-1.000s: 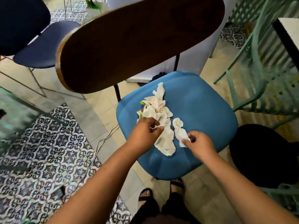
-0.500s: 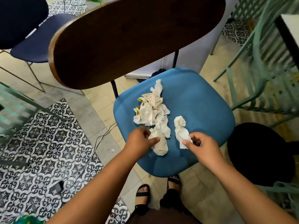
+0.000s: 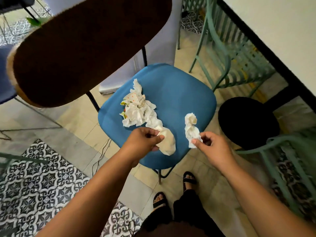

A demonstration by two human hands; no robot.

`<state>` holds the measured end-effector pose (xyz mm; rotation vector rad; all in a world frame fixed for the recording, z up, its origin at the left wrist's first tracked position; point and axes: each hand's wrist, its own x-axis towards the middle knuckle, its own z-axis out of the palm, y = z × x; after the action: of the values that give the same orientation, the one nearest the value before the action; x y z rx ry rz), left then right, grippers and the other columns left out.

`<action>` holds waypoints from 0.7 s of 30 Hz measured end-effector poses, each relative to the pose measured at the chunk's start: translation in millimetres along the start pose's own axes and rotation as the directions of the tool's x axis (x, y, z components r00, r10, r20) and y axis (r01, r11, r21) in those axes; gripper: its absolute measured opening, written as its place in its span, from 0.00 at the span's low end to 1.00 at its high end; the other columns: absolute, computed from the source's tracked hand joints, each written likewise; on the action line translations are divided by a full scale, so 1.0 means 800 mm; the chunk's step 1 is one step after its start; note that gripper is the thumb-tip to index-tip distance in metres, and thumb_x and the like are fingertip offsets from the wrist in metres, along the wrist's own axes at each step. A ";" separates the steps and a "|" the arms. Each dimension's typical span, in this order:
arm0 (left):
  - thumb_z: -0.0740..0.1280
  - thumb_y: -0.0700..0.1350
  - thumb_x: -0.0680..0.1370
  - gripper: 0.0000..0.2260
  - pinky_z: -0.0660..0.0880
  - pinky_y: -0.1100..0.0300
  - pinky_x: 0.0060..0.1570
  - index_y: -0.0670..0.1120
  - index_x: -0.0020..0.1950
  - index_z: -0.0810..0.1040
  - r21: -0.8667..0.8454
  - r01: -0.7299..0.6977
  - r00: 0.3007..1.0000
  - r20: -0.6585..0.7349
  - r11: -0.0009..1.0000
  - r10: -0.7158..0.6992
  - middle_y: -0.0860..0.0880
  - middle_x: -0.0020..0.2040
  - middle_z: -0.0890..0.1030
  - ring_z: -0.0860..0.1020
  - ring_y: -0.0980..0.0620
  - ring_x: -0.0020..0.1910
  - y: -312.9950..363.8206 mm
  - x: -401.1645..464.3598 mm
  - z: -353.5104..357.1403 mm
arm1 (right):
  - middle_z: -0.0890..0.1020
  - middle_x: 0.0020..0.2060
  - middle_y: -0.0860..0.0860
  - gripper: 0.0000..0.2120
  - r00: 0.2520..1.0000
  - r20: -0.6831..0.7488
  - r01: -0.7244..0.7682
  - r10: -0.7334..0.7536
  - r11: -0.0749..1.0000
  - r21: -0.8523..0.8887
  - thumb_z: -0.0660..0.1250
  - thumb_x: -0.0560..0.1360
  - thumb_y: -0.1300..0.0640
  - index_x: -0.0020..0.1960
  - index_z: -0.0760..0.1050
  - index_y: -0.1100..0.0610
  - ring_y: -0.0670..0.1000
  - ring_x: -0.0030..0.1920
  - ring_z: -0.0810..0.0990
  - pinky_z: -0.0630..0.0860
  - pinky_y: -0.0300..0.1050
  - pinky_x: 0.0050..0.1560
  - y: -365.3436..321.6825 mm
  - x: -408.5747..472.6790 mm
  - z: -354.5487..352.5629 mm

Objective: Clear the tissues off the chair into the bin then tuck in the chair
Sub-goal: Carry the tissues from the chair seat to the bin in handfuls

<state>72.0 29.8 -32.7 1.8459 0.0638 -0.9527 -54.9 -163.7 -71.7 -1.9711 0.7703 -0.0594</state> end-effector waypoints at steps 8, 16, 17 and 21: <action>0.70 0.37 0.75 0.07 0.79 0.68 0.36 0.40 0.53 0.78 0.000 -0.070 0.973 0.221 0.998 0.069 0.42 0.49 0.80 0.79 0.53 0.43 -0.009 -0.019 0.103 | 0.73 0.29 0.43 0.06 0.960 -0.205 -0.165 0.189 0.978 0.129 0.74 0.71 0.57 0.42 0.77 0.51 0.43 0.30 0.70 0.66 0.28 0.31 0.066 -0.111 -0.058; 0.70 0.37 0.76 0.04 0.80 0.56 0.52 0.45 0.45 0.79 0.121 -0.115 0.896 0.442 0.986 0.051 0.46 0.45 0.81 0.80 0.52 0.47 -0.027 -0.076 0.262 | 0.80 0.34 0.48 0.10 0.849 -0.320 -0.331 0.420 0.895 0.298 0.74 0.71 0.56 0.37 0.75 0.47 0.51 0.37 0.78 0.75 0.47 0.44 0.162 -0.233 -0.126; 0.70 0.37 0.75 0.03 0.80 0.56 0.51 0.44 0.46 0.79 0.137 -0.126 0.886 0.462 0.982 0.049 0.45 0.45 0.81 0.81 0.51 0.46 -0.033 -0.086 0.289 | 0.81 0.34 0.48 0.08 0.831 -0.332 -0.343 0.446 0.881 0.326 0.74 0.70 0.56 0.37 0.76 0.48 0.52 0.38 0.79 0.76 0.48 0.43 0.180 -0.253 -0.137; 0.70 0.36 0.75 0.04 0.80 0.56 0.49 0.43 0.48 0.78 0.154 -0.069 0.885 0.466 0.986 -0.011 0.44 0.48 0.80 0.80 0.47 0.49 -0.068 -0.127 0.388 | 0.79 0.33 0.47 0.08 0.776 -0.352 -0.406 0.523 0.841 0.357 0.73 0.71 0.56 0.37 0.76 0.50 0.48 0.35 0.76 0.72 0.44 0.40 0.250 -0.329 -0.180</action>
<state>-201.5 -154.8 -63.3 1.7106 -0.3486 -1.3920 -413.9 -197.7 -88.0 -1.4717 1.4620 -0.3003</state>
